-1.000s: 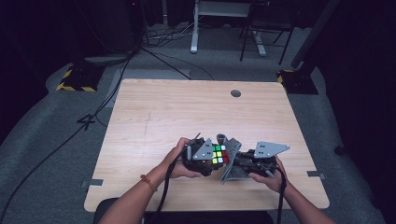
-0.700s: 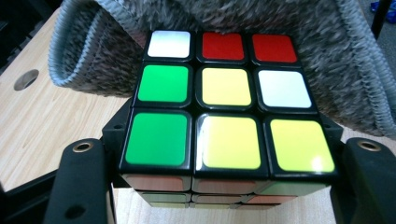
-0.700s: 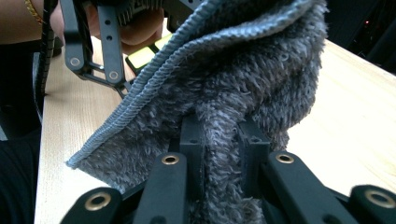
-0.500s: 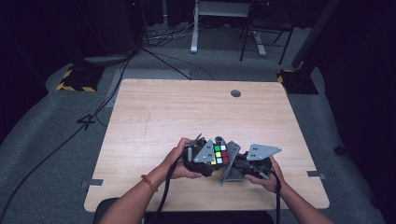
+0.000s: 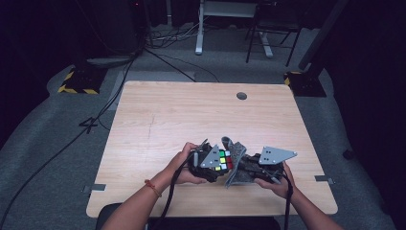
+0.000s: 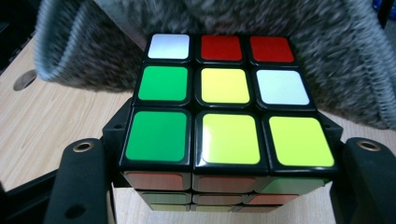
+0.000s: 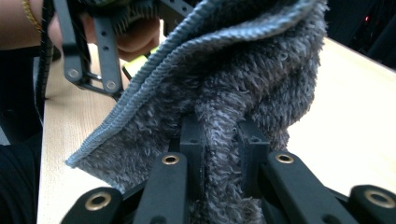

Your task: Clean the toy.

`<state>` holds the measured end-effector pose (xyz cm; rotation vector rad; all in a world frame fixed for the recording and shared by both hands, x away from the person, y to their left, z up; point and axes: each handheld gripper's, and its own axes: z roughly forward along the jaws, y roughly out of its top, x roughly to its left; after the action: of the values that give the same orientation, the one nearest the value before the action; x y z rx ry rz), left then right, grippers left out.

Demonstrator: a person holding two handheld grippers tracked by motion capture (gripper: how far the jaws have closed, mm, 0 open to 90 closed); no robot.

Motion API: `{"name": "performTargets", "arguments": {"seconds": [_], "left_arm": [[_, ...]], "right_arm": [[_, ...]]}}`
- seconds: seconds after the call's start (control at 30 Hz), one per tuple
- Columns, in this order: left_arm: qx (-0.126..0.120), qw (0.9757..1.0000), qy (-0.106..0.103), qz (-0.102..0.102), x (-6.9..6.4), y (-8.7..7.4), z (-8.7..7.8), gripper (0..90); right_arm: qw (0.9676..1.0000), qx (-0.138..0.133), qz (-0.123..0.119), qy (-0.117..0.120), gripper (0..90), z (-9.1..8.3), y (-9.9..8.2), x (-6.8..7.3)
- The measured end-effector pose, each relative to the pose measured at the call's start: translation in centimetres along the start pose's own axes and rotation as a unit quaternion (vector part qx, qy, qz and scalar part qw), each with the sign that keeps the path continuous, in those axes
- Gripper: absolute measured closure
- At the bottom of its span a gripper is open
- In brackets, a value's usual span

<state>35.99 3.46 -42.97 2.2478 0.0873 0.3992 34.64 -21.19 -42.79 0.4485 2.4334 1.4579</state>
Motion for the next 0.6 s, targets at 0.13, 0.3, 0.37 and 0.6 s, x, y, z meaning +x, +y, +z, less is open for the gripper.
{"name": "performTargets", "arguments": {"seconds": [0.13,0.3,0.37,0.6], "left_arm": [[-0.027,0.9995,-0.007,-0.012,0.0,0.3,-0.6,33.2],[-0.035,0.9992,-0.008,-0.015,0.2,0.1,-1.0,33.1],[-0.025,0.9996,-0.003,-0.012,0.2,-0.1,-0.9,33.0],[0.017,0.9998,0.002,0.014,-0.4,-0.1,0.2,32.8]], "right_arm": [[0.9992,0.039,0.013,0.004,76.3,1.4,-0.9,-0.4],[0.9984,0.045,0.025,0.025,76.2,2.2,-1.4,-0.5],[0.9989,0.032,0.022,0.027,76.2,1.8,-1.2,-0.4],[0.9998,0.007,-0.017,0.009,76.4,0.2,0.1,0.7]]}}
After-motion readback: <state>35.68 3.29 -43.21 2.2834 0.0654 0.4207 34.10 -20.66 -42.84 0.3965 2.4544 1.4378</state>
